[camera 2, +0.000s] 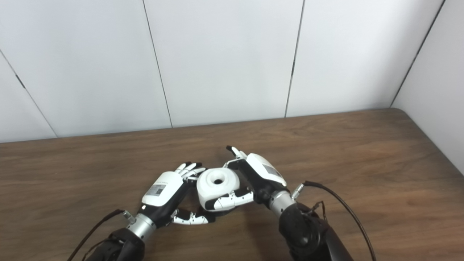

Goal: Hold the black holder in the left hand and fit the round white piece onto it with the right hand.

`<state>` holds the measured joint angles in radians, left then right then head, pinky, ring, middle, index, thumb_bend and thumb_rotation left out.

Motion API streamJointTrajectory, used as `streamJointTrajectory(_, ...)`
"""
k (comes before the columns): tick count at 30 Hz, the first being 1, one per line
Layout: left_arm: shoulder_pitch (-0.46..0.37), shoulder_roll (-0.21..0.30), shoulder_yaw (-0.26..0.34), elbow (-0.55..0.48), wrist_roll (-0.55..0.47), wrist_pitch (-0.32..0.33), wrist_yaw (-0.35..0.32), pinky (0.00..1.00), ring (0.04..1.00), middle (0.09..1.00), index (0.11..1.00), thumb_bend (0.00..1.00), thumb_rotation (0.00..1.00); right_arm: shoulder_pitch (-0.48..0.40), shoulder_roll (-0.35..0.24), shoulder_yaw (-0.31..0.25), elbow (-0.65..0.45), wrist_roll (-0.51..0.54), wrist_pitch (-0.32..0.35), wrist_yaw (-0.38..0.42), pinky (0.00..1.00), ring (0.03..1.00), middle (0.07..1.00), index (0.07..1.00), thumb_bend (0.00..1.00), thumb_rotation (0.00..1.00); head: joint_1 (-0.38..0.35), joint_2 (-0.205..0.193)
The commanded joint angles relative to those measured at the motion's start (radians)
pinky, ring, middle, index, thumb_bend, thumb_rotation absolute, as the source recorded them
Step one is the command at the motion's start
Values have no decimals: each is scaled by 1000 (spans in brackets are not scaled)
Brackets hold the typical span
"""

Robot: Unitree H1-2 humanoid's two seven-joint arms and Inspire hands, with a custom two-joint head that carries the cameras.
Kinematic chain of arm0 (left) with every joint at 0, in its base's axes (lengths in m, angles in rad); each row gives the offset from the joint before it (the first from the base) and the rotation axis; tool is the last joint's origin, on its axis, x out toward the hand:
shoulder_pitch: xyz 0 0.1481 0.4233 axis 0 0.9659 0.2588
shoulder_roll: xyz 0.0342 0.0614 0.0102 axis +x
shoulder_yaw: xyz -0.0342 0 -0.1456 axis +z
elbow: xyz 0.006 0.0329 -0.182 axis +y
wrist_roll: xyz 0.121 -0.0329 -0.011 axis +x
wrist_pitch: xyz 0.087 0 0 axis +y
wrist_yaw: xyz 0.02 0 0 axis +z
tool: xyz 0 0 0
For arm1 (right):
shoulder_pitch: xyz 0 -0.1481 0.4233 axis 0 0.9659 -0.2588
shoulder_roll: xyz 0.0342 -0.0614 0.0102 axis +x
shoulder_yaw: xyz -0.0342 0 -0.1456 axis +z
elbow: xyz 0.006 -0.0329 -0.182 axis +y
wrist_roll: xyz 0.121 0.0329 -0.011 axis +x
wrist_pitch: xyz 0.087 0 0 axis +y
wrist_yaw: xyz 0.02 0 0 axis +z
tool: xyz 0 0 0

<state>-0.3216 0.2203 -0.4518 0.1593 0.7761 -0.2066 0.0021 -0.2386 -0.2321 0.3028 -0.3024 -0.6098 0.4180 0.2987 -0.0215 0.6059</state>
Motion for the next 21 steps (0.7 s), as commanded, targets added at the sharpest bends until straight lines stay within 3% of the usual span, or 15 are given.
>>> streamJointTrajectory(1,-22,-6,-8,-9,9,-18,0,1000,958,883,481,517,53,0,-2,1,14,-1,-7,1,939,1000,1000,1000,1000,576,-1,-3)
streamJointTrajectory(12,-21,-4,-5,-5,4,-24,2,1000,959,882,482,516,52,0,-2,3,13,5,-1,-4,938,1000,1000,1000,1000,585,-4,-4)
streamJointTrajectory(21,-23,-2,-4,-5,7,-25,6,1000,953,881,481,517,53,-2,-3,1,3,15,6,0,884,1000,1000,1000,1000,562,-6,-2)
